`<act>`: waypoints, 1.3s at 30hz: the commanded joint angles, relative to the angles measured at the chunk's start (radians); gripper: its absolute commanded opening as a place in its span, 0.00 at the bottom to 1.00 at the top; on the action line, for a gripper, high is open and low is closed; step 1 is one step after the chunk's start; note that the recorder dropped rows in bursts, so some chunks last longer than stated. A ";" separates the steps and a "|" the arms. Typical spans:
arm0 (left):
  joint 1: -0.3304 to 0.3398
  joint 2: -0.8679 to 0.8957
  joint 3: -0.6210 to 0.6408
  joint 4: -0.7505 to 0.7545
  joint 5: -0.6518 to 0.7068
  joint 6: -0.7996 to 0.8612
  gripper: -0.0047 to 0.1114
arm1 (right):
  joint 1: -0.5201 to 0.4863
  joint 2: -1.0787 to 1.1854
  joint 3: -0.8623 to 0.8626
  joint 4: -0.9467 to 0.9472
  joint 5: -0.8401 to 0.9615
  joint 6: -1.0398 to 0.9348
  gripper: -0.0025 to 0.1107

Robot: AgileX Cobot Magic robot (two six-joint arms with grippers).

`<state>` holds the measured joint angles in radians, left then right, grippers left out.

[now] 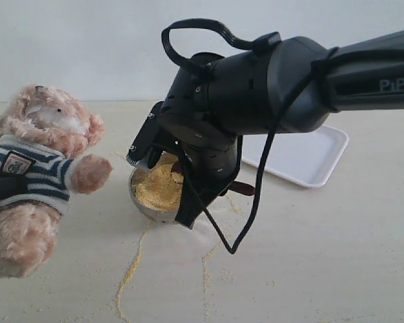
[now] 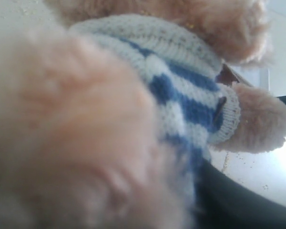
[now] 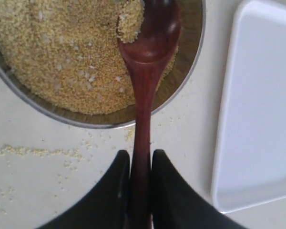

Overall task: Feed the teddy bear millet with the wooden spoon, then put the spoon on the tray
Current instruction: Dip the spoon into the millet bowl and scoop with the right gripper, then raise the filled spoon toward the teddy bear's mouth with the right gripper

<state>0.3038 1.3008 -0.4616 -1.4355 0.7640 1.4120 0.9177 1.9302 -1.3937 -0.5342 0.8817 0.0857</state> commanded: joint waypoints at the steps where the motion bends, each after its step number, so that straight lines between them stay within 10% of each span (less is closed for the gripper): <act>1: 0.003 0.000 0.003 0.048 0.017 -0.121 0.08 | -0.002 -0.027 -0.025 0.047 0.034 0.001 0.02; 8: 0.003 0.000 0.003 0.147 0.044 -0.370 0.08 | -0.097 -0.119 -0.027 0.225 0.032 -0.119 0.02; 39: -0.002 0.000 0.168 0.041 0.106 -0.319 0.08 | -0.176 -0.143 -0.217 0.700 0.054 -0.365 0.02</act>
<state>0.3038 1.2990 -0.2959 -1.3627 0.8474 1.0781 0.7370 1.7846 -1.5513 0.1050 0.9336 -0.2529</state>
